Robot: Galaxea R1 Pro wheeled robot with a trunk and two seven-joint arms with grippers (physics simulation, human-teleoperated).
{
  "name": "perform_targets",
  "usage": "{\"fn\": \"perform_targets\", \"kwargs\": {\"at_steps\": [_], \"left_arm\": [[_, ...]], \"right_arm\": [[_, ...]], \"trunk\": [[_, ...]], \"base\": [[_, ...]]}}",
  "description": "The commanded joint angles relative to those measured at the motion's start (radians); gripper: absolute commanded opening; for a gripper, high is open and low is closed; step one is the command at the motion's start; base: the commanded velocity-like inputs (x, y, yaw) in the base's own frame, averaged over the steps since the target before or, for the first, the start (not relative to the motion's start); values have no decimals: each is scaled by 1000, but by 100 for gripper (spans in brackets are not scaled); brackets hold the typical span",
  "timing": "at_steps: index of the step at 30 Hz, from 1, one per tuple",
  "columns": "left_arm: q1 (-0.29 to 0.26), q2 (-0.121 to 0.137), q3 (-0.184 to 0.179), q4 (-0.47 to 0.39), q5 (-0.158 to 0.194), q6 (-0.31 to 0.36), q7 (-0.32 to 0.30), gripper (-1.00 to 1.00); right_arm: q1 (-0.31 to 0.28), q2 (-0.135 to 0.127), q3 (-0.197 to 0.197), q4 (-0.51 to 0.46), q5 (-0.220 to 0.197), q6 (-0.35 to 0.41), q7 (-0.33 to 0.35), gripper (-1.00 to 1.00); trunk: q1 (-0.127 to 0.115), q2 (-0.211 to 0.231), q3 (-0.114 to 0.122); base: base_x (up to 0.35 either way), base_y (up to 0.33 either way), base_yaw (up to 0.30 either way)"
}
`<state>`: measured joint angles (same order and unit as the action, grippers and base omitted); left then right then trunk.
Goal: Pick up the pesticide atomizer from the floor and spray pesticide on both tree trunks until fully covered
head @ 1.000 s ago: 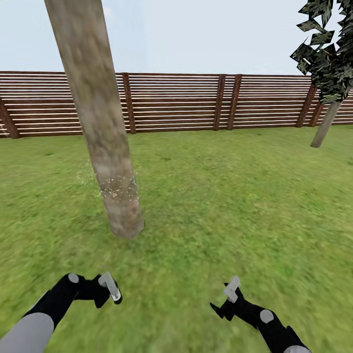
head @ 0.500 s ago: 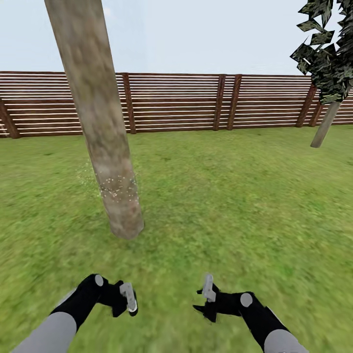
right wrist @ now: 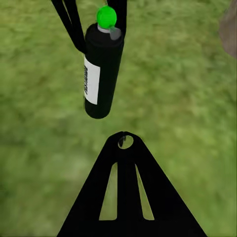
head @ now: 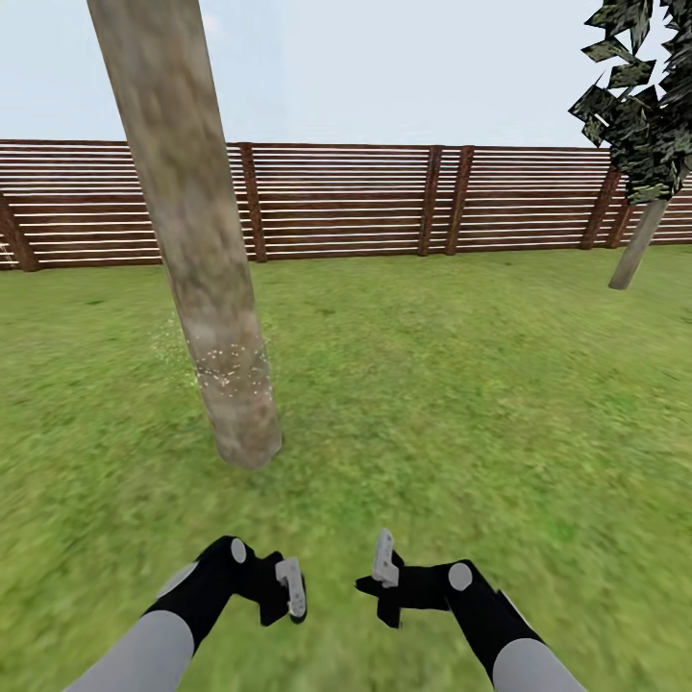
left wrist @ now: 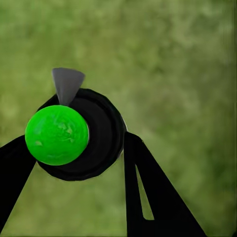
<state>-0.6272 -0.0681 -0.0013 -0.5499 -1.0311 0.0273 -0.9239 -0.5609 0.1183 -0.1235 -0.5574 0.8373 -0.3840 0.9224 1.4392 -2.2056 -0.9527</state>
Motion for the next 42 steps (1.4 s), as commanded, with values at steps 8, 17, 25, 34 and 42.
{"fn": "perform_targets", "kwargs": {"at_steps": [8,17,25,34,42], "left_arm": [[0,-30,-2,-8,-4,0,-3,-100],[1,-39,-35,5,0,-9,50,-100],[1,-53,-69,67,6,-12,47,-100],[1,-57,-60,68,41,-70,46,-100],[1,-58,-61,70,78,-78,37,-100]], "right_arm": [[-1,20,-8,-2,8,-4,6,-100],[-1,27,-8,-3,9,-4,5,-100],[-1,27,-8,-3,9,-4,4,-100],[-1,27,-9,-3,11,-5,4,-100],[-1,27,-10,-3,11,-6,3,-100]], "trunk": [[0,0,-1],[0,0,-1],[0,0,-1],[0,0,-1],[0,0,-1]], "base": [[0,0,0],[0,0,0],[0,0,0],[0,0,0],[0,0,0]]}}
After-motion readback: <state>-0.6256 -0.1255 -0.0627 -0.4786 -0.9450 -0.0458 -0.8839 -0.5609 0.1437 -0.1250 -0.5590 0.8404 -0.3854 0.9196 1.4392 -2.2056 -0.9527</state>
